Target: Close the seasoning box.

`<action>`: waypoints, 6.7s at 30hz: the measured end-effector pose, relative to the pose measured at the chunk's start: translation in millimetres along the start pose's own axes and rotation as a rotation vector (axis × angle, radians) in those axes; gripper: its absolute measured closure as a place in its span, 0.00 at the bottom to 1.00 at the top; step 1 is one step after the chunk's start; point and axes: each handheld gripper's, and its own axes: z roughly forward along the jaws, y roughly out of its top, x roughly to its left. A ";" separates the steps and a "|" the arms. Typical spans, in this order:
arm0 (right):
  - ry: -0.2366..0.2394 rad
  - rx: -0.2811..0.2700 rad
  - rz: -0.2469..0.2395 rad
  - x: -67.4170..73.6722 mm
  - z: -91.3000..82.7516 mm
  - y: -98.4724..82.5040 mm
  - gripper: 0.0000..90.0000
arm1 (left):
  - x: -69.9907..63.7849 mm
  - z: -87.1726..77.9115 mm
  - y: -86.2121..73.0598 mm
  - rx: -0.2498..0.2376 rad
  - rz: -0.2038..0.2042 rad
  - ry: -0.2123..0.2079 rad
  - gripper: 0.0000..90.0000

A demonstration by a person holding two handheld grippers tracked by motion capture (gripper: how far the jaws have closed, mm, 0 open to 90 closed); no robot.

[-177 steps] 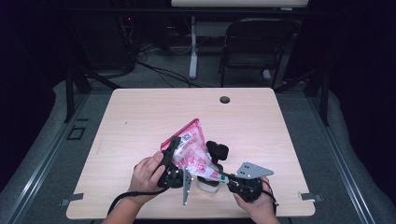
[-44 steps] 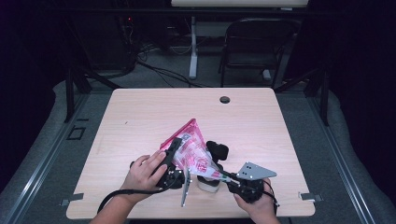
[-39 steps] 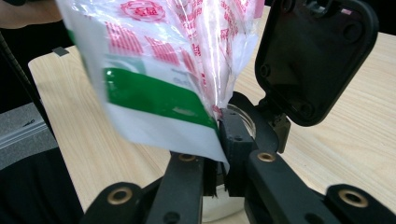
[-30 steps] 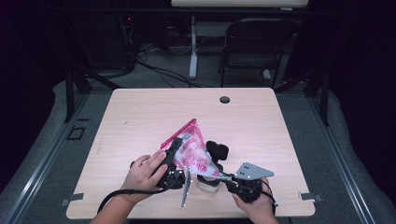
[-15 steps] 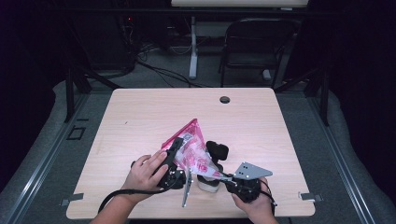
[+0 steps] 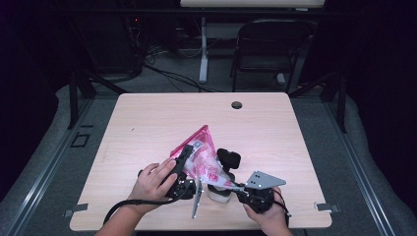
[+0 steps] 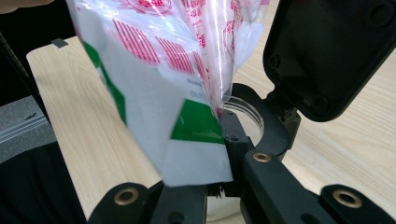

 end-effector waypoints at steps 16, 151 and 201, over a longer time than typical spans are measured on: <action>-0.003 0.000 -0.001 0.0 0.3 0.1 0.99 | -0.1 -0.1 -0.3 0.001 0.003 0.003 0.77; -0.011 -0.099 -0.007 0.7 2.9 15.3 0.97 | -34.8 3.8 -38.9 0.091 -0.476 -0.326 0.78; 0.010 -0.098 0.009 2.7 12.3 17.1 0.87 | -59.2 18.6 -60.5 0.108 -0.728 -0.663 0.80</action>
